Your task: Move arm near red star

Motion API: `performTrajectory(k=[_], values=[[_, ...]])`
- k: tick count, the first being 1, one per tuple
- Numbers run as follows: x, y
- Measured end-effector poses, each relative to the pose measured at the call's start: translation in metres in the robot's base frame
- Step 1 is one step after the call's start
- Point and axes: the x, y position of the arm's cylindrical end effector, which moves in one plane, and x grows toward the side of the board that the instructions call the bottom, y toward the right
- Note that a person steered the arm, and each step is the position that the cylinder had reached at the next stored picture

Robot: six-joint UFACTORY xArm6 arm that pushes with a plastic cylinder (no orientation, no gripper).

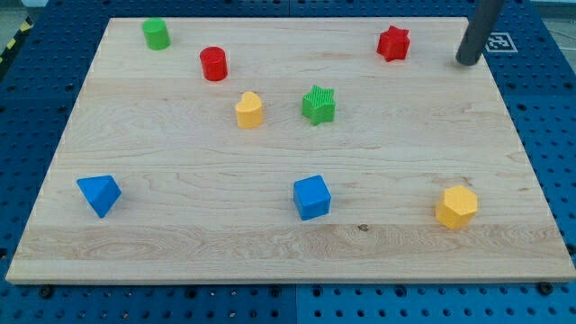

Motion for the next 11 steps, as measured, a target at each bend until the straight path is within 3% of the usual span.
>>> performTrajectory(k=[2, 3, 7, 11], values=[[0.072, 0.001], [0.073, 0.000], [-0.012, -0.002], [-0.075, -0.079]])
